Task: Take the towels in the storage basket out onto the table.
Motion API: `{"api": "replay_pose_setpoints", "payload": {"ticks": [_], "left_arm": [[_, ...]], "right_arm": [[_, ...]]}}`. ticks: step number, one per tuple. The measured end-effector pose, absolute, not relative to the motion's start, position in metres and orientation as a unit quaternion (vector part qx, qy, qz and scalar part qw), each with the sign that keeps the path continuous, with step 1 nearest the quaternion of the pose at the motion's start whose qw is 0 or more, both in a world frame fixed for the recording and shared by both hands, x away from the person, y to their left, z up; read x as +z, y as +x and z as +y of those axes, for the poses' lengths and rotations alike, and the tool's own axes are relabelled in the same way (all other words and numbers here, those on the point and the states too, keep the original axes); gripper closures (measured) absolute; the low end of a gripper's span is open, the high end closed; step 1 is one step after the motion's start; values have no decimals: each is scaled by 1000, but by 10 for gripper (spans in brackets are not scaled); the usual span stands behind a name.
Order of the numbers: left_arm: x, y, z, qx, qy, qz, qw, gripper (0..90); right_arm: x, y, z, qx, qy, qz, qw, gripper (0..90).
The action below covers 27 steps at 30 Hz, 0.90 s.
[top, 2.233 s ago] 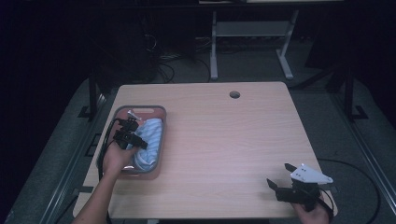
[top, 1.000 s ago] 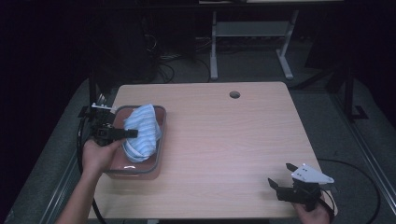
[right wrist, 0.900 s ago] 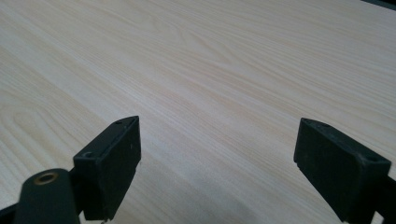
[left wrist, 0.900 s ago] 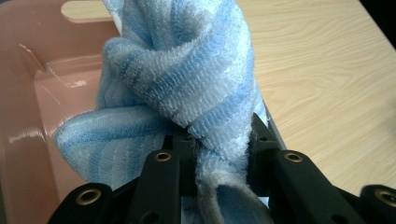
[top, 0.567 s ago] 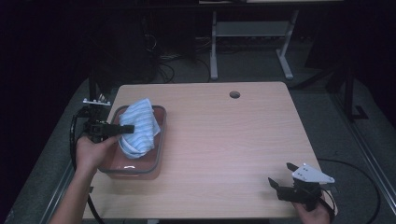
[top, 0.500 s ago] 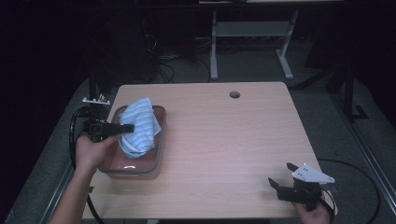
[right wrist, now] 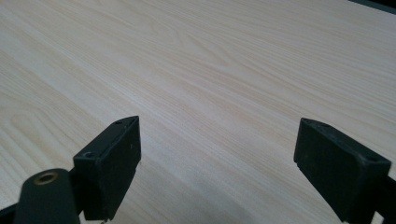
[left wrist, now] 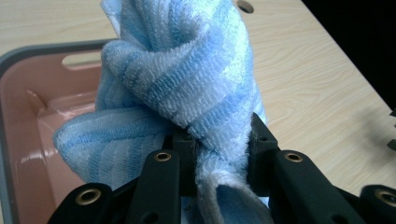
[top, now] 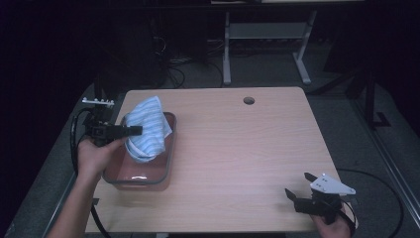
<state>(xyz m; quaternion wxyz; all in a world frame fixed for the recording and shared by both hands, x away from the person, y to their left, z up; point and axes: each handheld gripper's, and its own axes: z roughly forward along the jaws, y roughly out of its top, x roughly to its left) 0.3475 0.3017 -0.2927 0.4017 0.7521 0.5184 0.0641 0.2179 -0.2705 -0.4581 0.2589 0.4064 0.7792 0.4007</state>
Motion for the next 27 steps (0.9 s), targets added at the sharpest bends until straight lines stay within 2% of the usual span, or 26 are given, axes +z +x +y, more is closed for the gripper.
{"api": "replay_pose_setpoints", "payload": {"ticks": [7, 27], "left_arm": [[-277, 349, 290, 68, 753, 509, 410, 707], [-272, 361, 255, 55, 766, 487, 415, 706]], "right_arm": [[-458, 218, -270, 400, 406, 779, 260, 144], [-458, 219, -273, 404, 407, 777, 259, 143]]}}
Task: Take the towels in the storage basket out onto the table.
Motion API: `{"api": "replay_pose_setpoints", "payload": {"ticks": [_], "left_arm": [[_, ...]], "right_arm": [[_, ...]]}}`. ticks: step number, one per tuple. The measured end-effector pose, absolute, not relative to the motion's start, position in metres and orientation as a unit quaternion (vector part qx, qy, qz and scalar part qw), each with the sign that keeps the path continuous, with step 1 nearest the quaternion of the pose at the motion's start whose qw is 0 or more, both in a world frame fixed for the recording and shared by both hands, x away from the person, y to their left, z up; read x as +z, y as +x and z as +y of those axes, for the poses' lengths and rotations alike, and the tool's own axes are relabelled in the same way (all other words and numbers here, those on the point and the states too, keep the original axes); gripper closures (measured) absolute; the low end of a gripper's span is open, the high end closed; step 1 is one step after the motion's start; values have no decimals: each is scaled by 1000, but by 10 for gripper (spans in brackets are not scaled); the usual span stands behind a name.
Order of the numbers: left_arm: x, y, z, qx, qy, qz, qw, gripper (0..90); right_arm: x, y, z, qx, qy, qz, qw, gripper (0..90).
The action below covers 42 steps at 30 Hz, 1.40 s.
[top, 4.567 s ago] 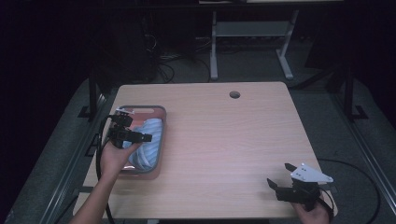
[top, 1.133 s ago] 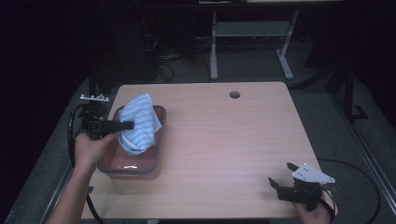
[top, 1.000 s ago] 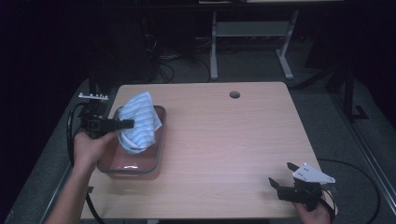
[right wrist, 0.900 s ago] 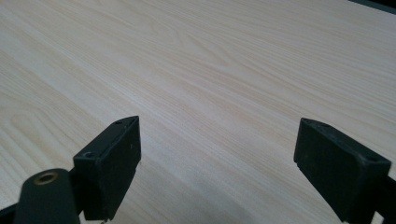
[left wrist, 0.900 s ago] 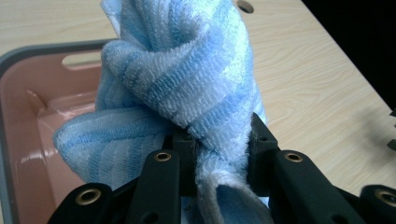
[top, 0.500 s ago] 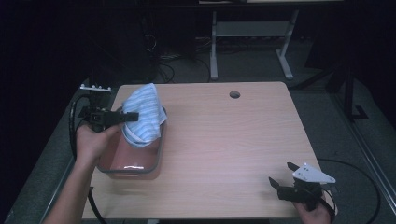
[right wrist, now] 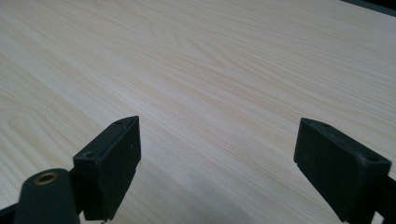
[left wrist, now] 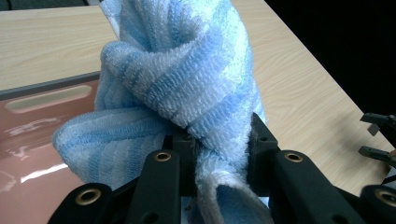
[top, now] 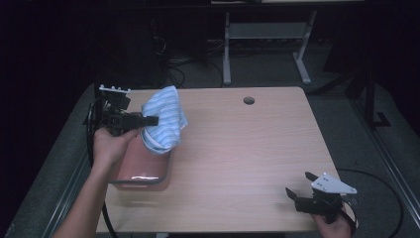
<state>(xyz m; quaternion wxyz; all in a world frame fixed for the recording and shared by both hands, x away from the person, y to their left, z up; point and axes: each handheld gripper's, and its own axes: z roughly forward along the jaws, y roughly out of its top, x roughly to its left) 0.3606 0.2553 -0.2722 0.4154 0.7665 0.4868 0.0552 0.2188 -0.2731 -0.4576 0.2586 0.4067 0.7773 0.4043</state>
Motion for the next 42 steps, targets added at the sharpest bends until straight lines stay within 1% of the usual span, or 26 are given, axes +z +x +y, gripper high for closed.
{"api": "replay_pose_setpoints", "payload": {"ticks": [17, 28, 42], "left_arm": [[-275, 370, 225, 37, 777, 469, 419, 706], [-278, 373, 212, 29, 782, 462, 417, 706], [-284, 377, 185, 17, 790, 450, 415, 705]], "right_arm": [[-459, 219, -275, 405, 413, 775, 256, 143], [-458, 219, -275, 404, 412, 775, 258, 143], [-456, 216, -274, 409, 411, 773, 258, 143]]}}
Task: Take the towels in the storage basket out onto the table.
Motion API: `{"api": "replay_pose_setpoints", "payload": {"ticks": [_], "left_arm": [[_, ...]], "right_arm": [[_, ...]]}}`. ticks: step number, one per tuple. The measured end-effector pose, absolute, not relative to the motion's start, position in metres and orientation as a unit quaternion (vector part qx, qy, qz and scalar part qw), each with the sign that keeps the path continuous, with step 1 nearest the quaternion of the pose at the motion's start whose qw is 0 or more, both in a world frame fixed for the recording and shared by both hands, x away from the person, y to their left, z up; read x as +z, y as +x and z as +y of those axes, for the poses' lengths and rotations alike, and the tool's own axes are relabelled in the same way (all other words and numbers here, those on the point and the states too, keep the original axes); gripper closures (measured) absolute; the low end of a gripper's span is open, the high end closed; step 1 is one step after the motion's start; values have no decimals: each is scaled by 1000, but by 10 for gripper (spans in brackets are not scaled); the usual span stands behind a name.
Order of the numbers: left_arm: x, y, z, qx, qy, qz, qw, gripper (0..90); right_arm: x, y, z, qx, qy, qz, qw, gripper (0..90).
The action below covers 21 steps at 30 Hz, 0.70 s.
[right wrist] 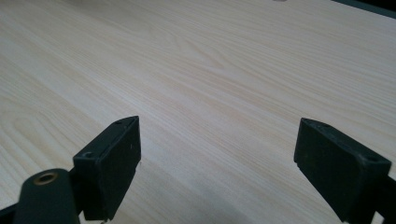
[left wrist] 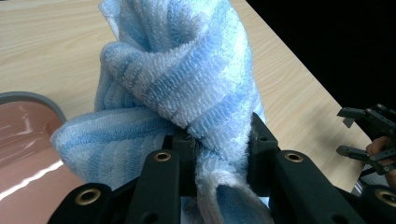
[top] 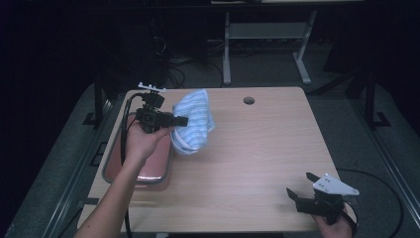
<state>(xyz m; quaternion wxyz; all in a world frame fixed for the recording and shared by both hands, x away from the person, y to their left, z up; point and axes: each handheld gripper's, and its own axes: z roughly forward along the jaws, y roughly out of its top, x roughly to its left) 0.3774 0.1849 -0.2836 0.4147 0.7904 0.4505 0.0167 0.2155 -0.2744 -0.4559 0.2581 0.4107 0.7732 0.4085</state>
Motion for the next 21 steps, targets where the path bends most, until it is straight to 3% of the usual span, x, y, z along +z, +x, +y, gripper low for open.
{"api": "replay_pose_setpoints", "payload": {"ticks": [21], "left_arm": [[-294, 385, 146, -1, 805, 429, 409, 703]], "right_arm": [[-457, 216, -276, 408, 412, 773, 258, 143]]}}
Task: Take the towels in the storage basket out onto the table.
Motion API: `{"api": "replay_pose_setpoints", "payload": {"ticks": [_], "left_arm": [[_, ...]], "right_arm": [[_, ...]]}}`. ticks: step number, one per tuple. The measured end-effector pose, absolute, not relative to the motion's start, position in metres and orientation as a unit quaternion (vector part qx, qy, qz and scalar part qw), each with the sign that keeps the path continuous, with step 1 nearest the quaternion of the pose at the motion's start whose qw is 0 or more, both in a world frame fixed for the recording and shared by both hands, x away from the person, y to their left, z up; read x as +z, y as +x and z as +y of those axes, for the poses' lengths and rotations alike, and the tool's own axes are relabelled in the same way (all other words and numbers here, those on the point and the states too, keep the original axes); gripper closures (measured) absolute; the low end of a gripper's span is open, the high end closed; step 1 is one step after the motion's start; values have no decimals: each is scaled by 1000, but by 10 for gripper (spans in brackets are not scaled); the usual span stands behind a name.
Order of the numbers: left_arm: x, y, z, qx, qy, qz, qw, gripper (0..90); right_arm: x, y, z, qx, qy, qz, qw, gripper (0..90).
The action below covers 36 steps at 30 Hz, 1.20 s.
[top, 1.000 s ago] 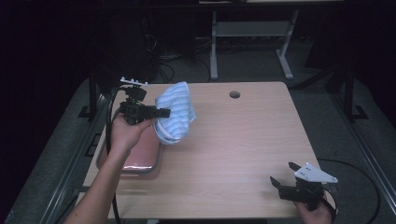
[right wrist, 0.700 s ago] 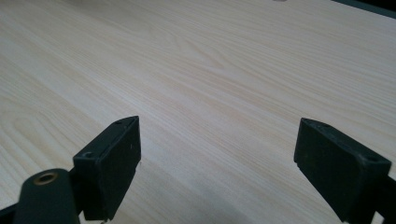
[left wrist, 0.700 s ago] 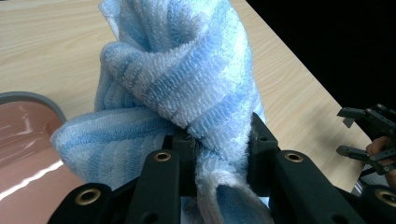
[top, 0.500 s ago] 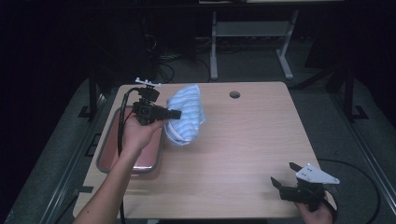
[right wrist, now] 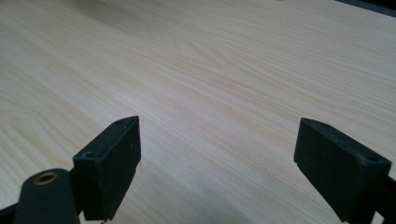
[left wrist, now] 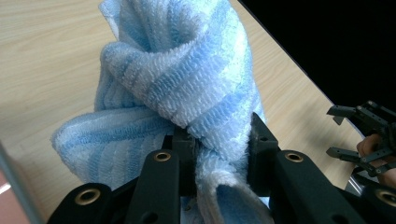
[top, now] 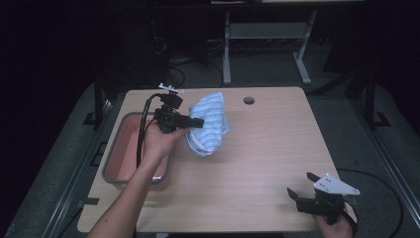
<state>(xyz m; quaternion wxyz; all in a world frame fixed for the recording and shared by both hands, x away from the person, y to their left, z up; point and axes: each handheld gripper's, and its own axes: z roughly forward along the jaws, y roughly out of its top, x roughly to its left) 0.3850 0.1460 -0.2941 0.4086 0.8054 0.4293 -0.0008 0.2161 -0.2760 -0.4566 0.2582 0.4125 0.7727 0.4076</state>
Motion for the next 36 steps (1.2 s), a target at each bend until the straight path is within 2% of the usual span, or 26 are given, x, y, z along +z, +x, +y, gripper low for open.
{"api": "replay_pose_setpoints", "payload": {"ticks": [36], "left_arm": [[-324, 392, 99, -21, 822, 419, 384, 696]], "right_arm": [[-457, 217, -277, 408, 411, 773, 258, 143]]}}
